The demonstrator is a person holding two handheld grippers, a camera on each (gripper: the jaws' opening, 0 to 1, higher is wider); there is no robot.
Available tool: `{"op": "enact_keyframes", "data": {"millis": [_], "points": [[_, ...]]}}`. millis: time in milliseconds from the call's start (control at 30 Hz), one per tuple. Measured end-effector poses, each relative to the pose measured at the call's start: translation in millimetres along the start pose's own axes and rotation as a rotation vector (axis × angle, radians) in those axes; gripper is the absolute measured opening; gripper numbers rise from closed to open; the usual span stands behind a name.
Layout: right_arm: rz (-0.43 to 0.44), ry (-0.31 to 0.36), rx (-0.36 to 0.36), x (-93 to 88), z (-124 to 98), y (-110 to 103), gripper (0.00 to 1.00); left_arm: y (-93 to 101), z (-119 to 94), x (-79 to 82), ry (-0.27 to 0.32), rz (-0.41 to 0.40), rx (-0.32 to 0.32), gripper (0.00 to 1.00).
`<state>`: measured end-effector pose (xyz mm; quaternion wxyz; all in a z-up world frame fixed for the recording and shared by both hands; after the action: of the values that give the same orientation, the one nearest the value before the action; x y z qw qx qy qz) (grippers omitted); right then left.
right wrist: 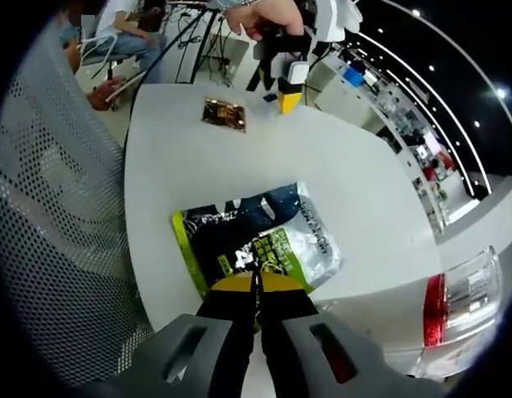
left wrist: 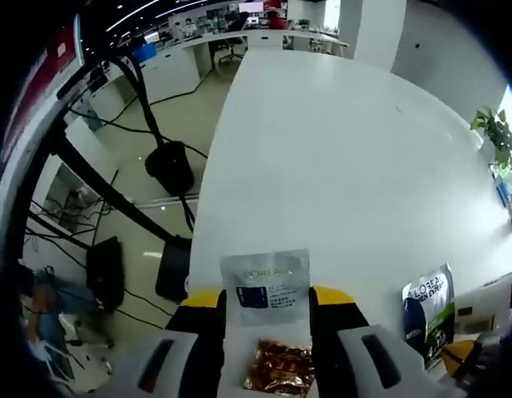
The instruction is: Arrange the skincare products in the storage area until every visible bottle or jar stands upright without overlapping.
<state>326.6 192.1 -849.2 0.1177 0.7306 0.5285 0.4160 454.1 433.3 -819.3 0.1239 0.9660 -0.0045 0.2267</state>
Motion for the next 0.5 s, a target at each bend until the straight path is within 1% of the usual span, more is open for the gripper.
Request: {"op": "enact_keyframes", "data": {"millis": [67, 167, 267, 333, 433, 500], "points": [[-0.006, 0.004, 0.0, 0.6, -0.7, -0.3, 0.0, 4.4, -5.8, -2.5, 0.01, 0.008, -0.007, 0.41], [-0.007, 0.007, 0.001, 1.0, -1.1, -0.3, 0.0, 12.0, -14.1, -5.5, 0.03, 0.008, -0.056, 0.41], [-0.003, 0.011, -0.001, 1.8, -1.6, 0.5, 0.0, 17.0, -21.4, -12.2, 0.031, -0.015, -0.098, 0.41], [0.0, 0.011, -0.001, 2.1, -1.9, 0.9, 0.0, 20.1, -25.9, -18.9, 0.02, -0.03, -0.121, 0.41], [0.004, 0.017, -0.003, 2.8, -2.5, 1.5, 0.0, 25.3, -30.2, -27.8, 0.002, -0.03, -0.148, 0.41], [0.025, 0.027, -0.004, 4.5, -3.7, 3.5, 0.0, 31.3, -33.7, -35.1, -0.019, -0.025, -0.168, 0.41]]}}
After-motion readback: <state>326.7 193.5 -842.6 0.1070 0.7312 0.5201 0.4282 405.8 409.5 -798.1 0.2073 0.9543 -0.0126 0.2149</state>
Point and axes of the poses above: the point that each gripper's makers call its tool centre point, and the gripper's own axes: z roughly forward along the fingers, y roughly to its right, x roughly out of its top, the point moved 10 cm from there along -z, roughly backward along the fingers, and after that the axes turned 15 degrees about -x, right-handed, at the moved point
